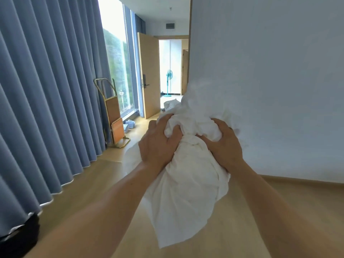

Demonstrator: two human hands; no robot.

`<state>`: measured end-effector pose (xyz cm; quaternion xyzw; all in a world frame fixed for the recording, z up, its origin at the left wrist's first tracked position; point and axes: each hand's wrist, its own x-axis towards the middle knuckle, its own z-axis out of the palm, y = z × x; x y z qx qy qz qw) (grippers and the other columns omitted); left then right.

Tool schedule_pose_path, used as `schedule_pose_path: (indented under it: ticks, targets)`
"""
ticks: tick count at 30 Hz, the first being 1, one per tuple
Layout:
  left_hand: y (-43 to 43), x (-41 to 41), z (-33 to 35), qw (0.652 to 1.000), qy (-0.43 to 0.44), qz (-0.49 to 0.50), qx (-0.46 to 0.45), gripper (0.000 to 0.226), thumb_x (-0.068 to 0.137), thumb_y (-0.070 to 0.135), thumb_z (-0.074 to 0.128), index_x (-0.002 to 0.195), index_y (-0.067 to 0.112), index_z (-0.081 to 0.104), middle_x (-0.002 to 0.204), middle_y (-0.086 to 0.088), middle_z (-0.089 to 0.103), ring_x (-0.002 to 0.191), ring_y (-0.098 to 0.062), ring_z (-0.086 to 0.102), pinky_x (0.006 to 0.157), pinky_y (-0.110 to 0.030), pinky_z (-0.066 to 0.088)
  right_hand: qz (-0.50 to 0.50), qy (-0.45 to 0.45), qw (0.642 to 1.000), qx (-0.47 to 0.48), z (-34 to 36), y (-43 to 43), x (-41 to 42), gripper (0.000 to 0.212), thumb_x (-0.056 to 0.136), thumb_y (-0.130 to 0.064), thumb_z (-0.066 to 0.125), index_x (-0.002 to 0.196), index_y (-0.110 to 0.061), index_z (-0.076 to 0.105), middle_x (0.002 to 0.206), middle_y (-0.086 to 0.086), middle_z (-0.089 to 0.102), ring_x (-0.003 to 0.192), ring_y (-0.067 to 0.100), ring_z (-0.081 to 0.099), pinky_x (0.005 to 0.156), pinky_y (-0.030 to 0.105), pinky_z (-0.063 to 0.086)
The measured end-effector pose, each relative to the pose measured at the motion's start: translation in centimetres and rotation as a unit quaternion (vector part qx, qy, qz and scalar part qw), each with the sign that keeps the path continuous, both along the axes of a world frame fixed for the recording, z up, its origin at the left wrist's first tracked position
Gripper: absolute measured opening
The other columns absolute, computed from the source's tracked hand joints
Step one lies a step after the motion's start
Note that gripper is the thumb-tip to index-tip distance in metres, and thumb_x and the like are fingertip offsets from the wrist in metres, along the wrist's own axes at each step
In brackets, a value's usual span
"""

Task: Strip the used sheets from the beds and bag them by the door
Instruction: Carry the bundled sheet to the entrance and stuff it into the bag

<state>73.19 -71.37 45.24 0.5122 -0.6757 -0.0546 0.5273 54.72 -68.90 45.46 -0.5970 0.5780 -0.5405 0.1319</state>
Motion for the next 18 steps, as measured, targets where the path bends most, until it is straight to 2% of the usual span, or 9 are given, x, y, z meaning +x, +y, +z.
schedule_pose_path:
  ticks: [6, 10, 15, 18]
  targets:
    - [-12.2, -1.1, 1.4, 0.999, 0.018, 0.035, -0.014, 0.057, 0.085, 0.073, 0.028, 0.133, 0.048, 0.046, 0.123, 0.007, 0.060, 0.109, -0.019, 0.061, 0.090, -0.042, 0.049, 0.045, 0.006, 0.999, 0.003, 1.9, -13.8, -1.3, 0.082, 0.051, -0.086, 0.055, 0.127, -0.054, 0.047, 0.123, -0.019, 0.056, 0.107, 0.006, 0.050, 0.089, 0.035, 0.043]
    - [-19.0, 0.1, 0.5, 0.995, 0.010, 0.094, -0.013, 0.061, 0.084, 0.079, 0.024, 0.133, 0.049, 0.046, 0.122, 0.008, 0.059, 0.105, -0.016, 0.059, 0.083, -0.030, 0.035, 0.083, 0.006, 0.996, 0.011, 1.3, -21.8, -0.1, 0.082, 0.051, -0.085, 0.057, 0.126, -0.054, 0.047, 0.123, -0.018, 0.057, 0.110, 0.008, 0.052, 0.092, 0.038, 0.046]
    - [-27.8, 2.6, -1.2, 0.993, 0.022, 0.117, -0.005, 0.078, 0.079, 0.088, 0.013, 0.133, 0.045, 0.048, 0.126, 0.009, 0.061, 0.107, -0.013, 0.059, 0.084, -0.028, 0.035, 0.109, 0.004, 0.994, 0.021, -0.3, -31.6, 2.5, 0.069, 0.064, -0.076, 0.071, 0.125, -0.049, 0.051, 0.118, -0.016, 0.058, 0.106, 0.011, 0.052, 0.094, 0.040, 0.047]
    - [-33.8, 4.3, -2.3, 0.992, 0.040, 0.119, -0.012, 0.080, 0.079, 0.089, 0.013, 0.133, 0.043, 0.050, 0.127, 0.010, 0.061, 0.105, -0.010, 0.058, 0.084, -0.027, 0.036, 0.116, 0.012, 0.993, 0.007, -0.8, -37.5, 4.4, 0.070, 0.060, -0.079, 0.065, 0.121, -0.047, 0.051, 0.109, -0.017, 0.055, 0.099, 0.008, 0.049, 0.090, 0.034, 0.043]
